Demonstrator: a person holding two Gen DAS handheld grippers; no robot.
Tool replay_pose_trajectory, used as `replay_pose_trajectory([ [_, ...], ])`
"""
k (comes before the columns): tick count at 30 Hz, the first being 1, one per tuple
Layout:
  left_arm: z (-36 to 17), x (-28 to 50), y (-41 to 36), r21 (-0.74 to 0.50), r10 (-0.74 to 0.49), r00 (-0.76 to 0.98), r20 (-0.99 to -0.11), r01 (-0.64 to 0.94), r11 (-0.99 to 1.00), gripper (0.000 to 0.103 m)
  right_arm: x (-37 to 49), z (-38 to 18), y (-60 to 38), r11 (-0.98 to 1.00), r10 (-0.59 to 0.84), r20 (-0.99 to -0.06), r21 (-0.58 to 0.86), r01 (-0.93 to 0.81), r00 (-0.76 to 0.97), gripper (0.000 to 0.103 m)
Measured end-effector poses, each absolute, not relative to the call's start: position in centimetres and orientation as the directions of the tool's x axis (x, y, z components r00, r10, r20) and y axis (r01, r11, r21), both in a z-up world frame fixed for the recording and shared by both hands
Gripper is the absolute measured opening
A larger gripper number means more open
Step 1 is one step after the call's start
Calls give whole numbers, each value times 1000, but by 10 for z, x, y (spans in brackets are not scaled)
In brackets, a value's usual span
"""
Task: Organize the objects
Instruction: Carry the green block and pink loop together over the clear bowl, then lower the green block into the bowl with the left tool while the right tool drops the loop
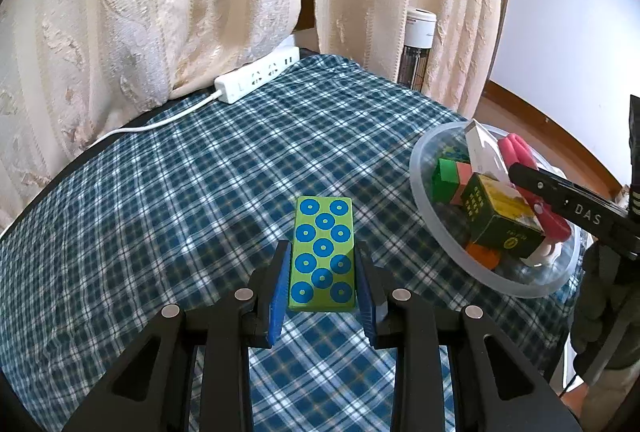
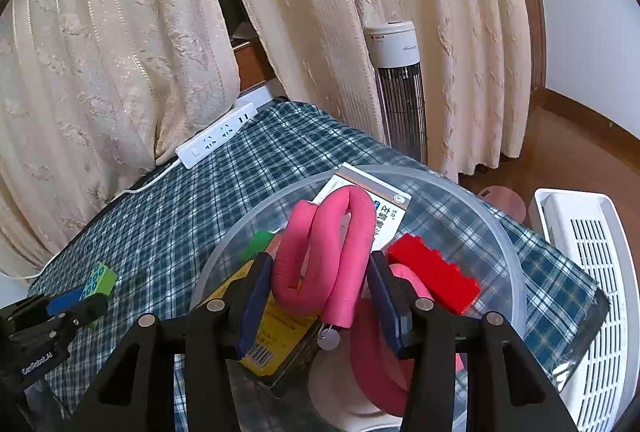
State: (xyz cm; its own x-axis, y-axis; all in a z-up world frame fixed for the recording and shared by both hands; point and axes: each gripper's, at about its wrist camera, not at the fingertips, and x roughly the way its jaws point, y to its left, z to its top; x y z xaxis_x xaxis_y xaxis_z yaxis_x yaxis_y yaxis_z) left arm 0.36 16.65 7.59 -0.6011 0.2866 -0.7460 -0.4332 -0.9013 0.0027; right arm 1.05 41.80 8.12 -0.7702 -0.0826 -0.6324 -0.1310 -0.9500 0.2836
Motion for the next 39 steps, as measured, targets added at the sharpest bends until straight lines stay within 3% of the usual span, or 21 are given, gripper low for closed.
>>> replay_pose_trajectory([
  [9,78,0,184,5,298,-586,-754,-458,-889,31,16,83,428,-945,-86,-608,302,-129,-789,59],
  [39,92,-1,306,-42,459,-472,-753,-661,-749,31,43,92,479,-914,-29,-566,348,-207,-824,60],
])
